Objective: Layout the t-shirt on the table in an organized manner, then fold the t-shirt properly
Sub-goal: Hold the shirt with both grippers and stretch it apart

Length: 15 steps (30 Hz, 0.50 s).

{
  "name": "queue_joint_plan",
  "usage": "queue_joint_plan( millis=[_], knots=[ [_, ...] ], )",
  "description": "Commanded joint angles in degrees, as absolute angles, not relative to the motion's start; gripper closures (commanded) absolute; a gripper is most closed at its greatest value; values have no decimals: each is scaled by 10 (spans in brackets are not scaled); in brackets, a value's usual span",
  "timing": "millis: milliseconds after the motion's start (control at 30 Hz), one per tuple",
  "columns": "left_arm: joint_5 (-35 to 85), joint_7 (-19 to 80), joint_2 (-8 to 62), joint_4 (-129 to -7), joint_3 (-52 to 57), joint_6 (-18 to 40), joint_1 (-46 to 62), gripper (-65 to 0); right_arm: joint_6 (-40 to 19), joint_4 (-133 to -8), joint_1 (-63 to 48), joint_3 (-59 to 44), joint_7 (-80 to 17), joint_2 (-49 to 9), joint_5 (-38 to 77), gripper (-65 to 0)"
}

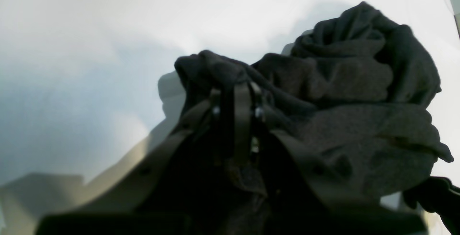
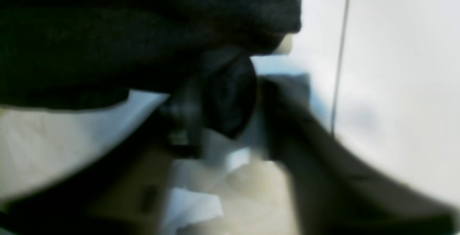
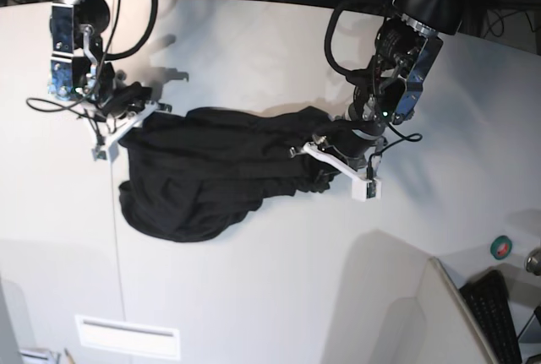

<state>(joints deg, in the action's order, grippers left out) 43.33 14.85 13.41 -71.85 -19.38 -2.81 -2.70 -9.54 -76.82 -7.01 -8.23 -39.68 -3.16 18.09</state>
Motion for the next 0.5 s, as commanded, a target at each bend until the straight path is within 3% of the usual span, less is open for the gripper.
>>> queue_joint_plan(
  millis=[0,67,467],
  knots=[
    [435,138,136,-730,-193,-22,-36,0,-117,-776,-67,-84,-398,-37,184,0],
    [435,138,136,-730,-193,-22,-36,0,-142,-794,-70,-87,-416,-37,184,0],
    [438,146,132,-807,-191,-29,-44,0,-142,-1061,-93,-87,-545,-41,182,0]
  ],
)
